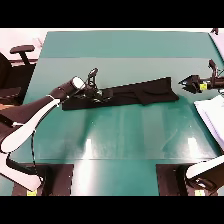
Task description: Fold the shirts.
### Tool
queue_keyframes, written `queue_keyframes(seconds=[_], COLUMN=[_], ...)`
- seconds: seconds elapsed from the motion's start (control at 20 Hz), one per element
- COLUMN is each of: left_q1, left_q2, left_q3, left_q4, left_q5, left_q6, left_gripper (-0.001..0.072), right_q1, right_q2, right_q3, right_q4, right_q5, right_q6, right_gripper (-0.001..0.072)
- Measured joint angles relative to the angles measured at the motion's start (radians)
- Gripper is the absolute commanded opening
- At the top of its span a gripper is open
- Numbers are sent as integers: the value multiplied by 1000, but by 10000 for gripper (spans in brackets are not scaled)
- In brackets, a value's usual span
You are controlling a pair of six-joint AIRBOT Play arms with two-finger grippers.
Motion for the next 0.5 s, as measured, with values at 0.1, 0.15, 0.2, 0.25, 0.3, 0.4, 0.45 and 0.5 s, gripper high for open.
queue_keyframes(seconds=[0.1,0.15,0.2,0.25,0.3,0.4,0.45,0.5], left_q1=[-13,-14,-16,-19,-23,-31,-34,-39], left_q2=[-9,-11,-14,-16,-18,-24,-26,-27], left_q3=[2,3,3,3,4,4,4,4], left_q4=[11,17,19,21,22,32,37,45], left_q5=[8,18,24,27,26,31,37,44], left_q6=[-22,-32,-41,-47,-51,-58,-60,-62], left_gripper=[18,18,18,18,18,18,18,18], right_q1=[0,1,1,1,1,1,2,2], right_q2=[-1,-2,-2,-2,-3,-3,-3,-3], right_q3=[0,0,0,0,0,0,0,0], right_q4=[0,-2,-2,-3,-3,-5,-5,-5], right_q5=[0,0,0,0,0,-3,-4,-6], right_q6=[-15,-23,-32,-39,-44,-54,-58,-62], right_gripper=[673,673,673,673,672,671,671,672])
